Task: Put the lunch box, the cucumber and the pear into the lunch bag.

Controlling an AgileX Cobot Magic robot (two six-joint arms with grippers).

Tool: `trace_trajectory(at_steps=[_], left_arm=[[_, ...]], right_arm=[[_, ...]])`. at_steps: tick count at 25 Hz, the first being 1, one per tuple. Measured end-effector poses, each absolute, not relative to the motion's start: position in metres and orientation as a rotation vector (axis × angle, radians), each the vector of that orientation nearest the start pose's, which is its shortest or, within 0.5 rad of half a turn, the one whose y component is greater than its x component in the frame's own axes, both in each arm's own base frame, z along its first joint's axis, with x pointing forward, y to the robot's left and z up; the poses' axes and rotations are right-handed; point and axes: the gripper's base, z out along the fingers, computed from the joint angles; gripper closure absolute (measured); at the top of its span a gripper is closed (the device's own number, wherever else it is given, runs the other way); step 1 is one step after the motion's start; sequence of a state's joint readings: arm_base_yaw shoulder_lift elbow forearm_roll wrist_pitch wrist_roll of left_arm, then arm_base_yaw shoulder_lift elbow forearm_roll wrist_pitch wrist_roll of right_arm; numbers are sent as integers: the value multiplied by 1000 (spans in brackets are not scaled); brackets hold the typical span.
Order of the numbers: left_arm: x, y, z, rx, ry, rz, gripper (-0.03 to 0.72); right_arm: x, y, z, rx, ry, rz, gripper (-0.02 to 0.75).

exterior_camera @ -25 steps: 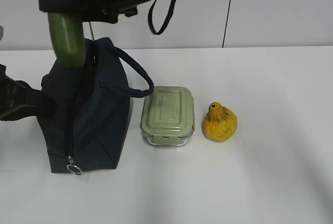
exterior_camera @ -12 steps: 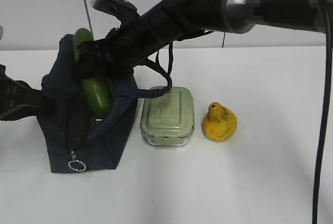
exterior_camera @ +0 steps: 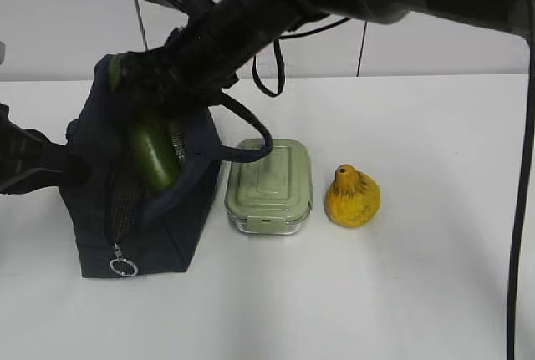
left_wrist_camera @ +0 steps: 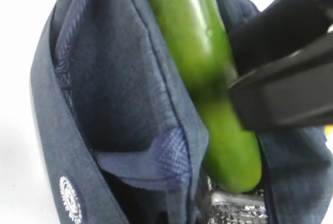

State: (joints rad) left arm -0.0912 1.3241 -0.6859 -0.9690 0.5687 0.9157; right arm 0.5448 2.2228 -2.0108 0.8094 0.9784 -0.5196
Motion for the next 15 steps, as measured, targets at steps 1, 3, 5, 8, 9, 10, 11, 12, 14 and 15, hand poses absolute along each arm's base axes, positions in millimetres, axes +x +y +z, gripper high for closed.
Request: trace_trajectory(at_steps=[1,3,5,8,9,10,11,12,14,15], left_arm=[[240,-63,230,343,2406,-593,703],[240,-63,230,343,2406,-593,703],[240,-63,230,344,2406,-594,703],[240,-63,230,344,2407,-594,703],[240,-63,230,345,2407,-595,703],[239,-63,230,347,2407,-595,703],[239,-63,230,347,2407,-595,703],[239,-63,230,348,2408,-596,703],[239,-63,230,351,2408,-594,704],[239,-63,230,351,2408,-594,704]], right_arm=[[398,303,266,-937,2338,1024,95],[400,299,280,-966,2357,931,95],[404,289,289,-957,2408,798,98],[415,266,293,-890,2501,615,111],[419,256,292,-857,2536,543,118],[423,245,290,-832,2574,462,123],[427,236,288,-794,2602,385,131],[431,227,288,-754,2620,329,137],[438,211,287,-691,2642,244,142],[439,205,284,-669,2659,224,143]])
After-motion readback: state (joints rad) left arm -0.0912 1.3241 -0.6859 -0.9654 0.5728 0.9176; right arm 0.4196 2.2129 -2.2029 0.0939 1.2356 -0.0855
